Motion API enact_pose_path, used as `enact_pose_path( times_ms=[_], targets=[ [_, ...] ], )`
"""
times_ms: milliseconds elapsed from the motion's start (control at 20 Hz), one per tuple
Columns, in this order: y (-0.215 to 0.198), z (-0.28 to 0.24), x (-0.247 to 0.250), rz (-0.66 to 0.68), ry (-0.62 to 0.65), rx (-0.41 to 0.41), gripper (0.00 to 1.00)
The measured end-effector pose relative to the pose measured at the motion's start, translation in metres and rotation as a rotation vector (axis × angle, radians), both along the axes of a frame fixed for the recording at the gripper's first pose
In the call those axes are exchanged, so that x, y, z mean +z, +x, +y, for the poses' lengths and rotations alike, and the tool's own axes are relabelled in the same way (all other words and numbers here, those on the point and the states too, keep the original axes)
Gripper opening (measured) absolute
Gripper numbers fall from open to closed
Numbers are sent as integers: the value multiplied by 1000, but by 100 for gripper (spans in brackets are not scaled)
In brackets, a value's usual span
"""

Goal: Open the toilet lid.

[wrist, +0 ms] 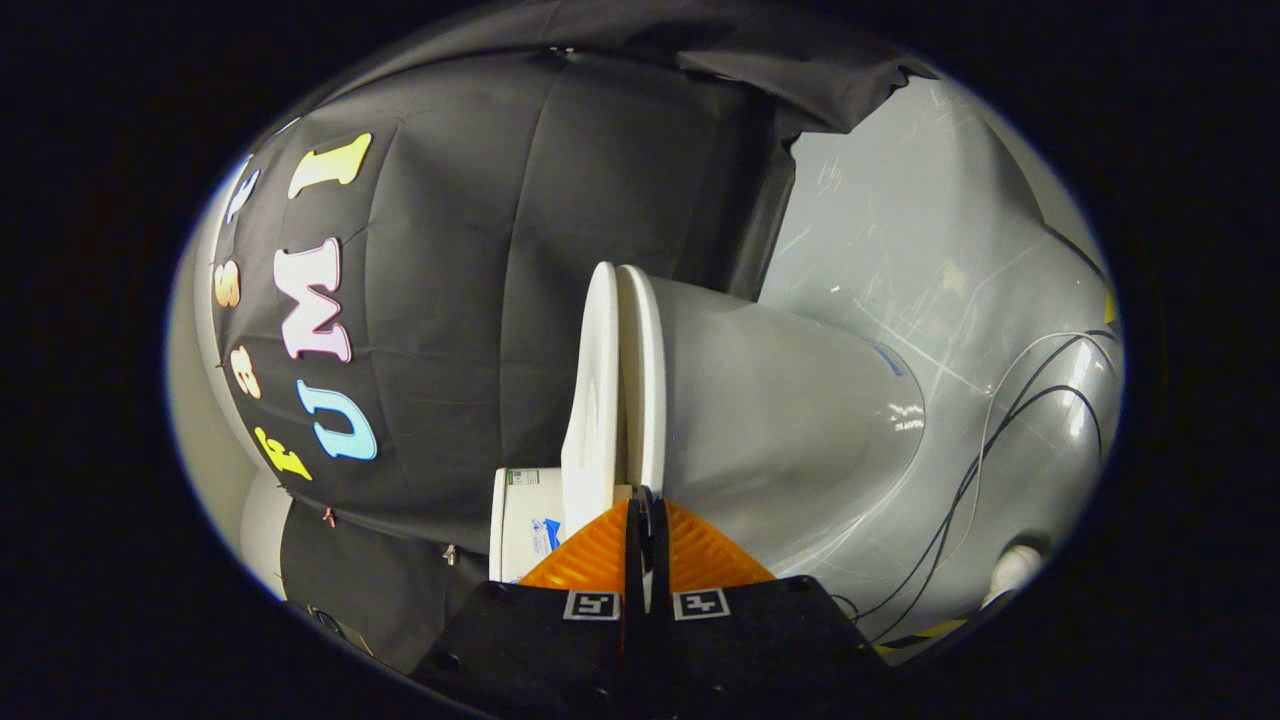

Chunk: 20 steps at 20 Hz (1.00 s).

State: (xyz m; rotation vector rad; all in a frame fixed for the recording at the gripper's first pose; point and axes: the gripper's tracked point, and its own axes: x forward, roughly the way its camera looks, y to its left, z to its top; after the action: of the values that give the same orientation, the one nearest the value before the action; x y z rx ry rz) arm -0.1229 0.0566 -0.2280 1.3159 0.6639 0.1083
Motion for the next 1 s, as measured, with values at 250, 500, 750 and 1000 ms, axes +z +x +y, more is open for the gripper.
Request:
enact_pose_path(
  times_ms=[250,500,750,1000],
  targets=[
    [2,-2,4,28,-36,-14,5],
    [2,-1,14,21,-125,8,5],
    [3,3,31,-24,-204,6,5],
    [4,12,62,-56,-291,28,5]
  ],
)
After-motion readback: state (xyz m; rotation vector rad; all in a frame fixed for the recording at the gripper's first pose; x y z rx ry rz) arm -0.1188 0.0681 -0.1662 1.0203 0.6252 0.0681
